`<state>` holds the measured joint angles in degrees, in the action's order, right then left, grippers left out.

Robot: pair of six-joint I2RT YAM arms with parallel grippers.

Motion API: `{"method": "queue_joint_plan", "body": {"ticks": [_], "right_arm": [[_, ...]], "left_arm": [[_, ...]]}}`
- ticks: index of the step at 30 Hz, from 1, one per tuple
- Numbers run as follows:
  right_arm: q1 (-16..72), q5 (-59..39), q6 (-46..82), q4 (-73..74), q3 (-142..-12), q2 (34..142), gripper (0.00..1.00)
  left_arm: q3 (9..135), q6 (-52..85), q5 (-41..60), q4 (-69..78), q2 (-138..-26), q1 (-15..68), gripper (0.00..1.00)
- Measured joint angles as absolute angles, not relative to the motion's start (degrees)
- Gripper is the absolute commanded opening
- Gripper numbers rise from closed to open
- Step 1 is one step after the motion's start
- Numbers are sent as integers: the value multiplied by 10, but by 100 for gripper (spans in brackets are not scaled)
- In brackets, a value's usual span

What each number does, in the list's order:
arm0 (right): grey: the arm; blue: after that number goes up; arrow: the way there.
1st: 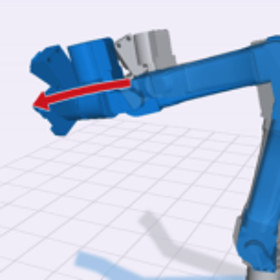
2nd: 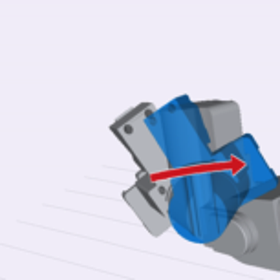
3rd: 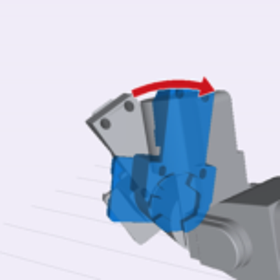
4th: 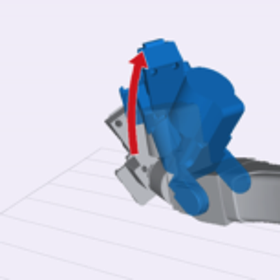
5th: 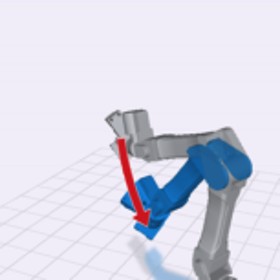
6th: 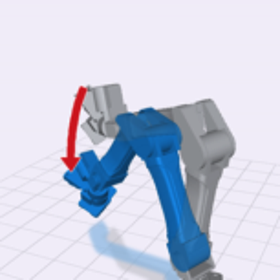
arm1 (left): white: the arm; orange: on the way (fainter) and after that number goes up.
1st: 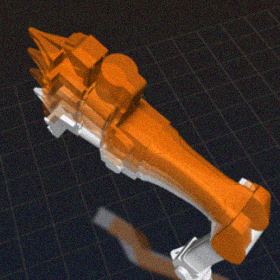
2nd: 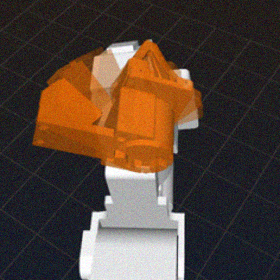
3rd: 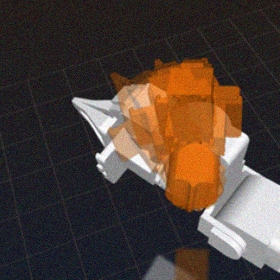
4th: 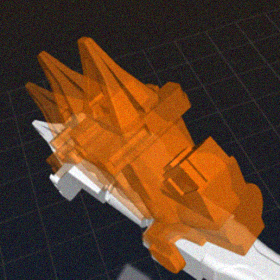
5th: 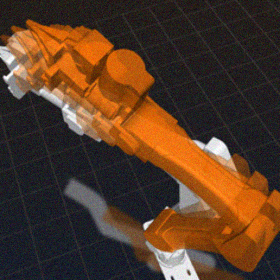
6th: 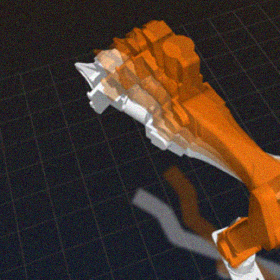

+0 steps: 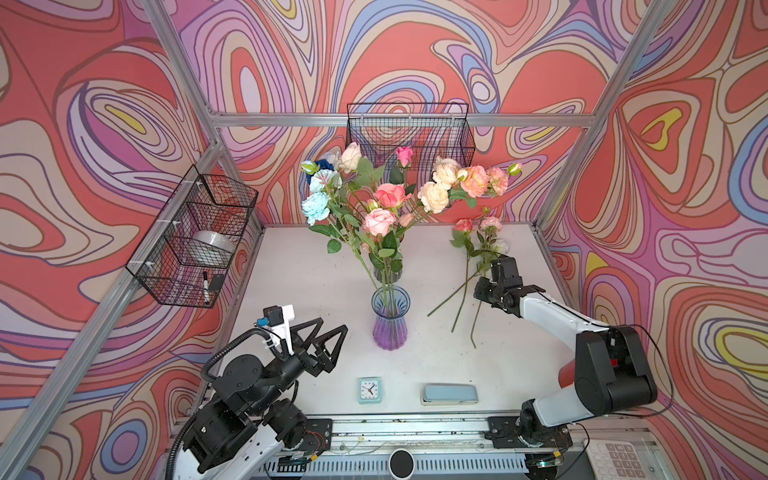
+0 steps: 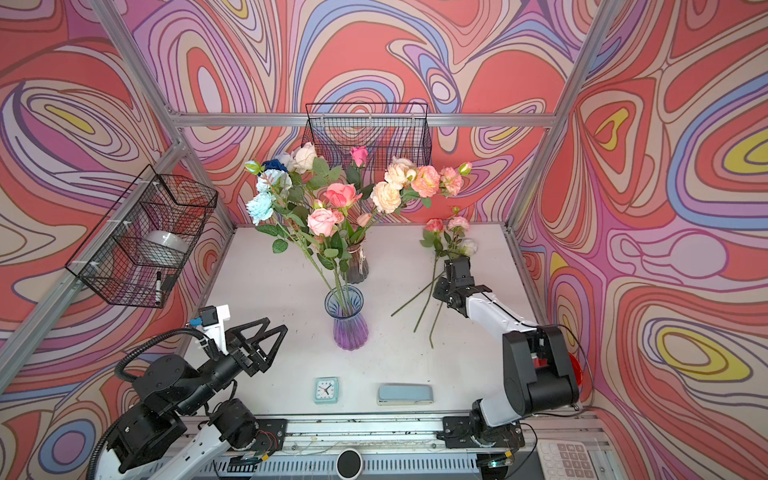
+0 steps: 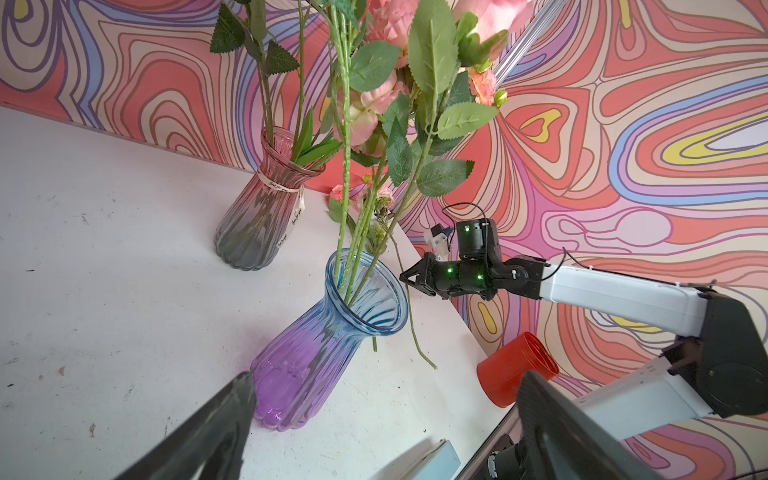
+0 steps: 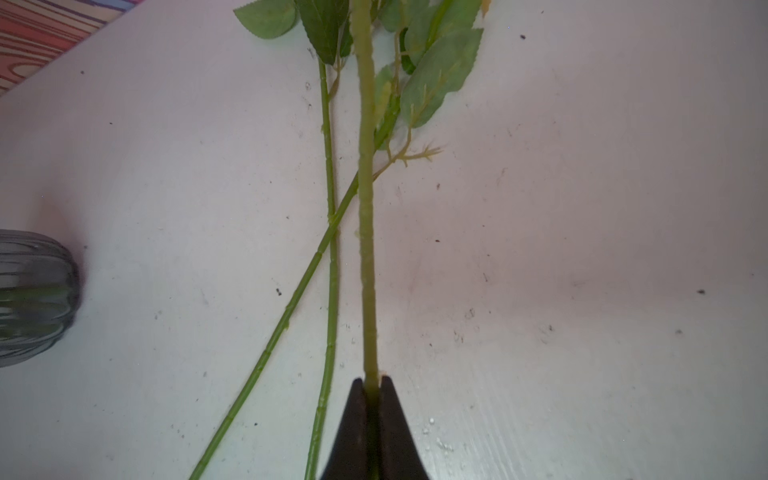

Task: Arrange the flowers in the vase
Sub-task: 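Lower the right gripper over the remaining rose stems, then close the right gripper on the pink carnation stems and lift them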

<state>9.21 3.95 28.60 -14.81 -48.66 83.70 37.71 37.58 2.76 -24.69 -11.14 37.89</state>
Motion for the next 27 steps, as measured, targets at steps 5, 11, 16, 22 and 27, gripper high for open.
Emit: {"method": "queue_joint_plan", "body": {"ticks": [5,11,16,22,27], "right_arm": [[93,36,322,-148,-434,713,0],[94,40,351,-136,-415,523,0],[94,32,355,-89,-414,376,0],[94,-102,351,-11,-442,337,0],[99,-263,376,45,-489,401,0]], "left_arm": [[381,376,34,-247,-118,379,100],[411,375,55,-242,-135,379,100],[447,365,84,-236,-157,379,100],[505,343,152,-206,-204,379,100],[556,334,217,-160,-271,379,98]]}}
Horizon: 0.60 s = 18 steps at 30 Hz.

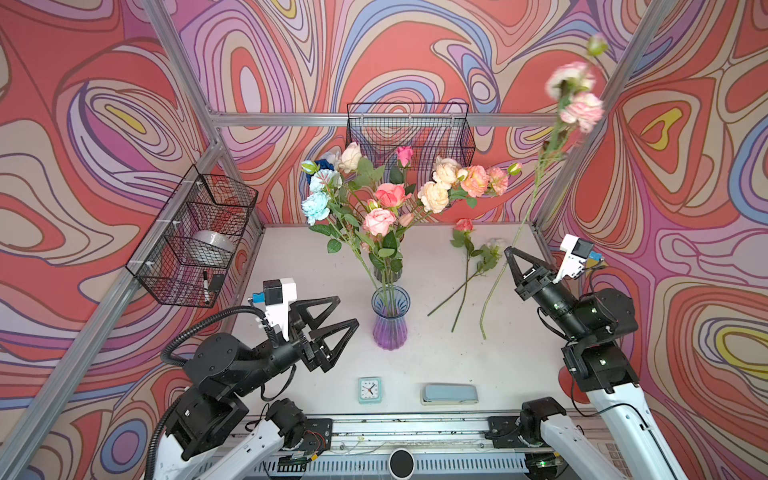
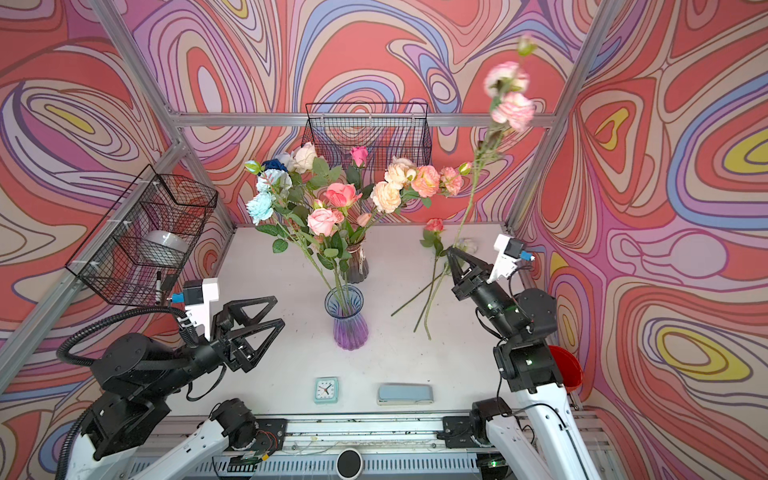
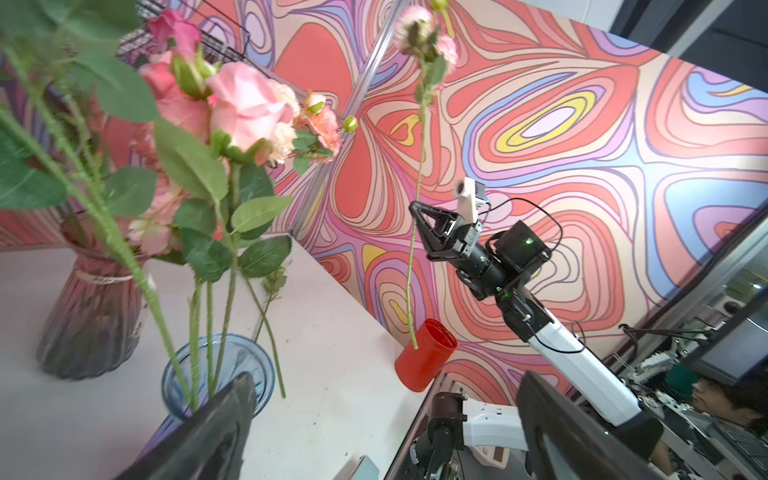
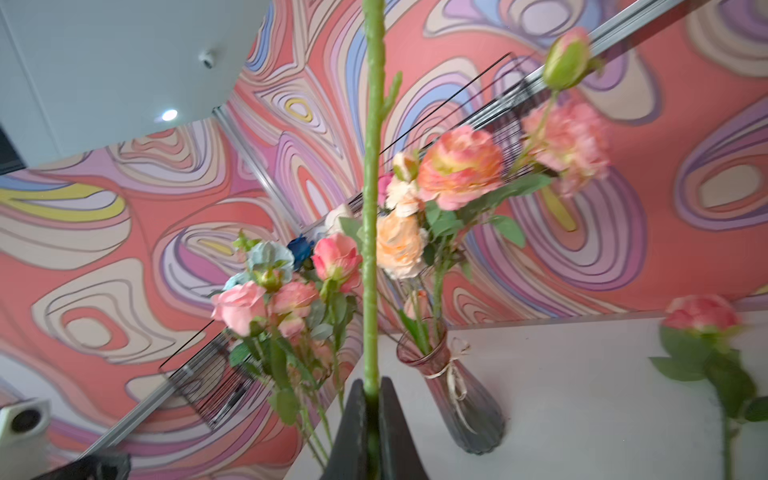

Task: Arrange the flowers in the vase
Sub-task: 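Close the right gripper on the pink carnation stems and lift them, then carry the pink carnations over the vase while the left gripper closes on the stems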

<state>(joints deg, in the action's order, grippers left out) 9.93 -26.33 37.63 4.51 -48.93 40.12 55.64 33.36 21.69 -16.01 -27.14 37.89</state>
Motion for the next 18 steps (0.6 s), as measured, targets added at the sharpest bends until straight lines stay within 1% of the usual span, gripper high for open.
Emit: {"method": "queue_joint_plan", "body": {"ticks": [3,6,7,8,11,13,15,18], "right_arm": [[134,-317,380,50,-506,425,0],[224,-328,361,36,-530,445,0],[266,-323,349,32,-540,453,0],[312,-315,335,28,-548,462,0],[435,-277,291,21,-566,490,0],[495,-255,269,21,-572,510,0],[535,-239,252,22,-577,533,0],[572,-222,235,27,-582,564,0]], "left_arm": [[580,332,251,-131,-314,379,97],[594,334,279,-99,-353,379,97],[595,336,286,-86,-365,379,95],[596,338,292,-76,-375,379,93],[596,345,303,-50,-401,379,82],[599,348,310,-39,-415,379,79],[606,349,315,-25,-428,379,77],[610,349,319,-12,-437,379,65]]}}
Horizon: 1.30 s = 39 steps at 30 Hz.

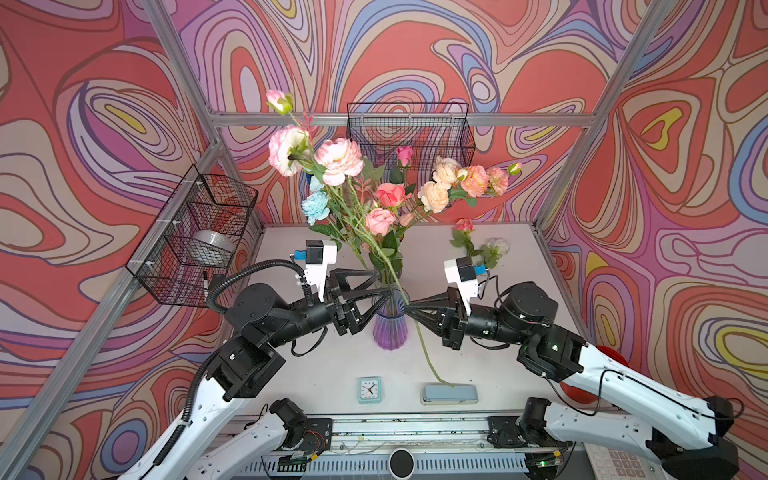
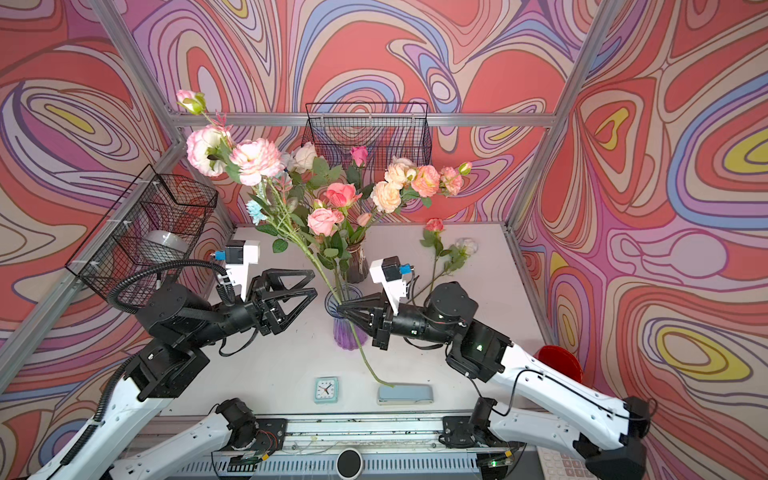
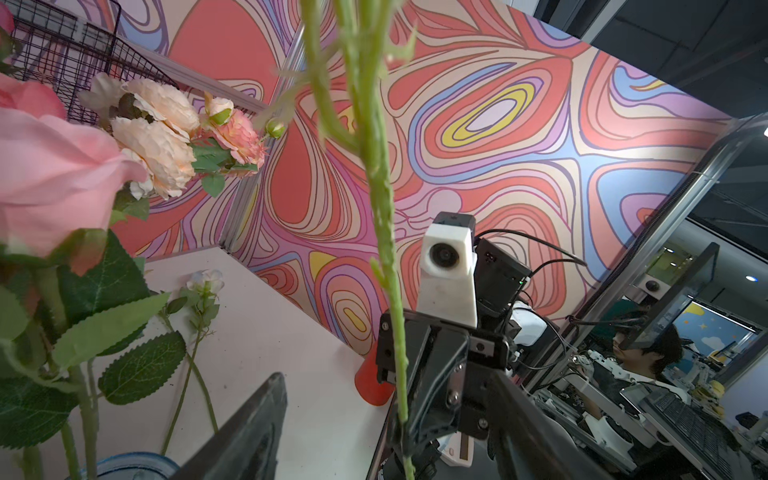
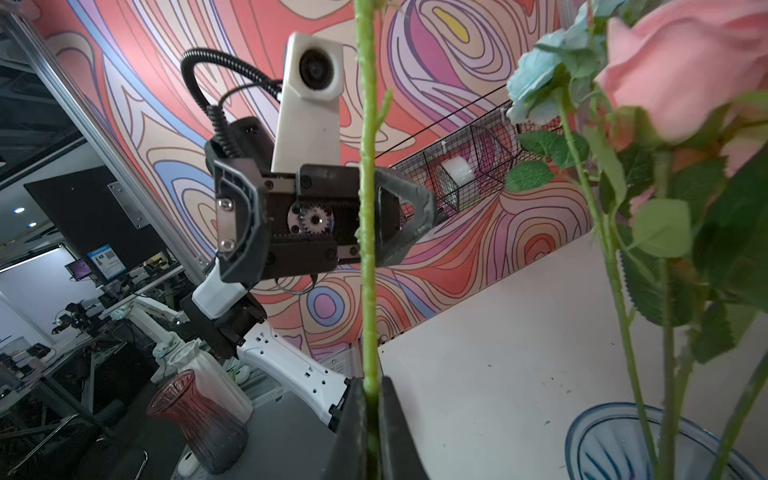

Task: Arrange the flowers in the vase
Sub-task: 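Carry the pink carnations over the vase while the left gripper closes on the stems, then lower the stems into the vase with the left gripper while the right opens and withdraws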

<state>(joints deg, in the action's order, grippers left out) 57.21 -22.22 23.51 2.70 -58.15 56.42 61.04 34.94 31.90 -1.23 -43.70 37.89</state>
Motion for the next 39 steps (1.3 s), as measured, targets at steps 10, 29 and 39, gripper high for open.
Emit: {"method": "queue_joint_plan", "body": {"ticks": [10,29,39], "right_arm": [[602,-198,216,48,-582,596,0],[604,-24,177,-30,-562,453,38],[604,9,165,-56,-559,440,37]], "left_arm": [[611,341,314,-6,-435,379,2],[744,135,183,-111,-487,379,0],[784,23,90,-132,-540,379,0]]}}
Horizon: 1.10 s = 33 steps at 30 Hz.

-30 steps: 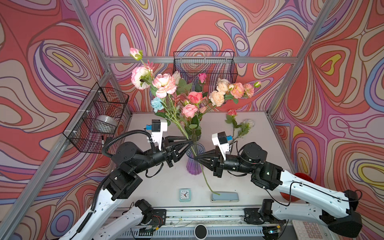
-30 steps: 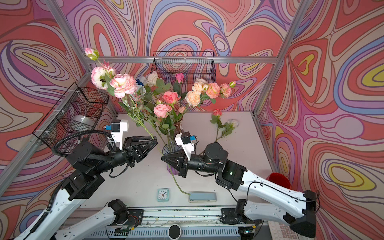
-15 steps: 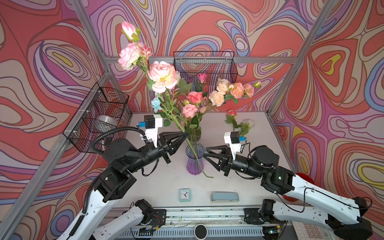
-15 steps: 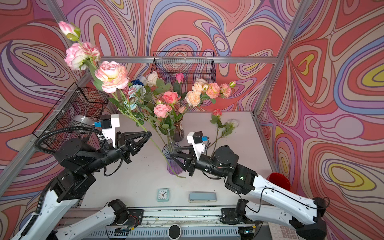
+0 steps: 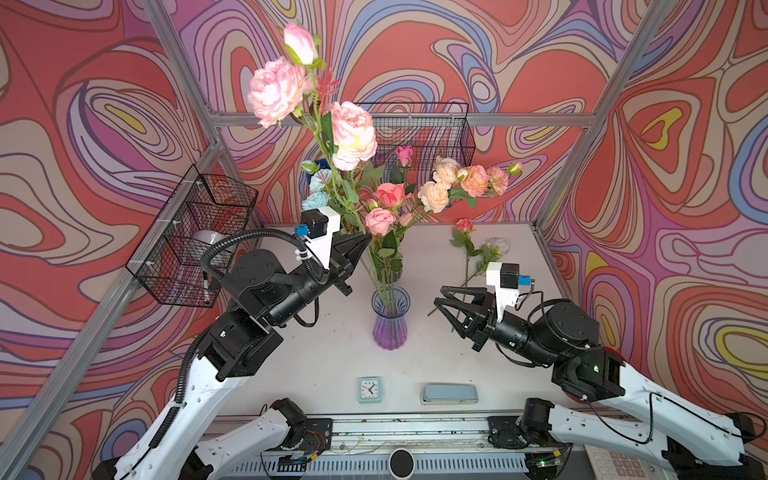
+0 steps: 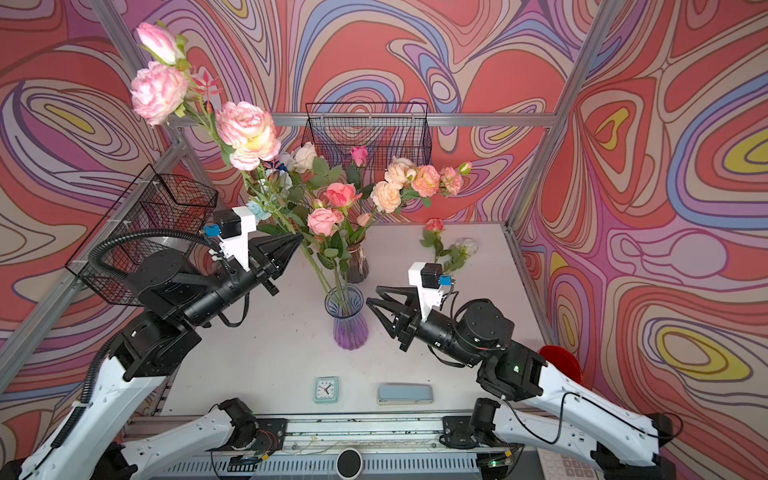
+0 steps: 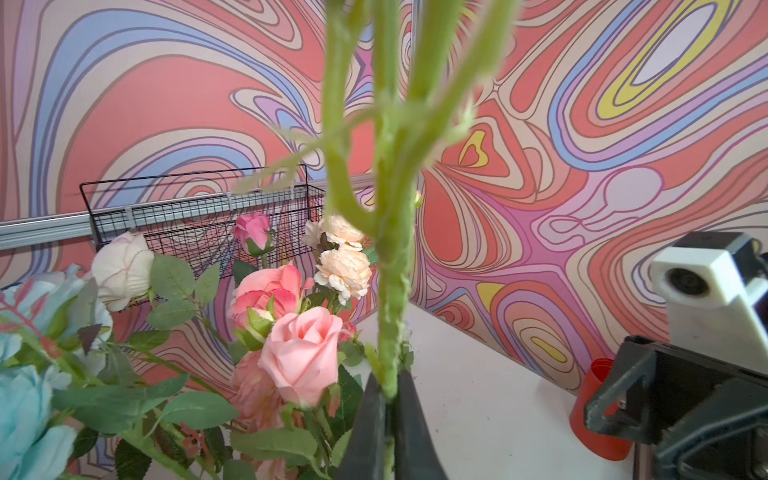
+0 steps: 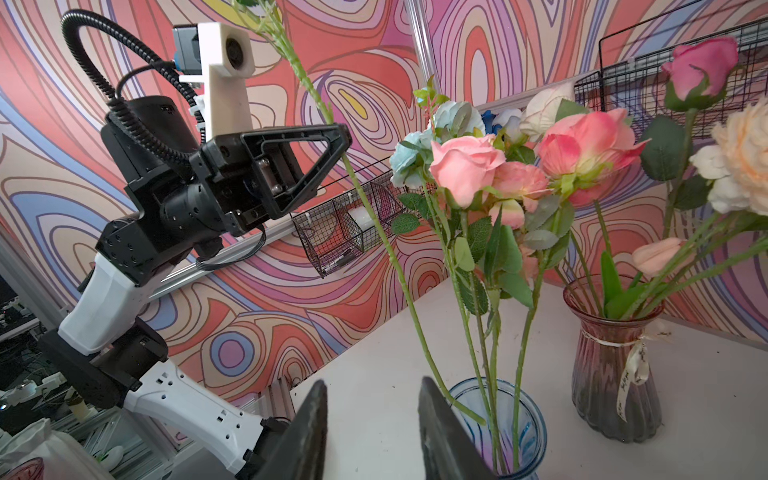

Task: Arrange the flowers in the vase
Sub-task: 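Lower the stems into the vase with the left gripper while the right opens and withdraws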

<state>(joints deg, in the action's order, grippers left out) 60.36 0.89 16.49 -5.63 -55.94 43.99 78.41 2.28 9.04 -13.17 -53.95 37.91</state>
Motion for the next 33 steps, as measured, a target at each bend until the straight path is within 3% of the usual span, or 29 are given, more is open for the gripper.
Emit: {"method": "queue_joint_plan", "body": {"ticks": [30,33], "right_arm": [[604,32,162,-60,-532,436,36],[604,32,163,-60,-532,437,37]], "left_arm": [[599,76,-5,-94,-585,416,0],[592,85,-16,-94,-587,423,6]]}}
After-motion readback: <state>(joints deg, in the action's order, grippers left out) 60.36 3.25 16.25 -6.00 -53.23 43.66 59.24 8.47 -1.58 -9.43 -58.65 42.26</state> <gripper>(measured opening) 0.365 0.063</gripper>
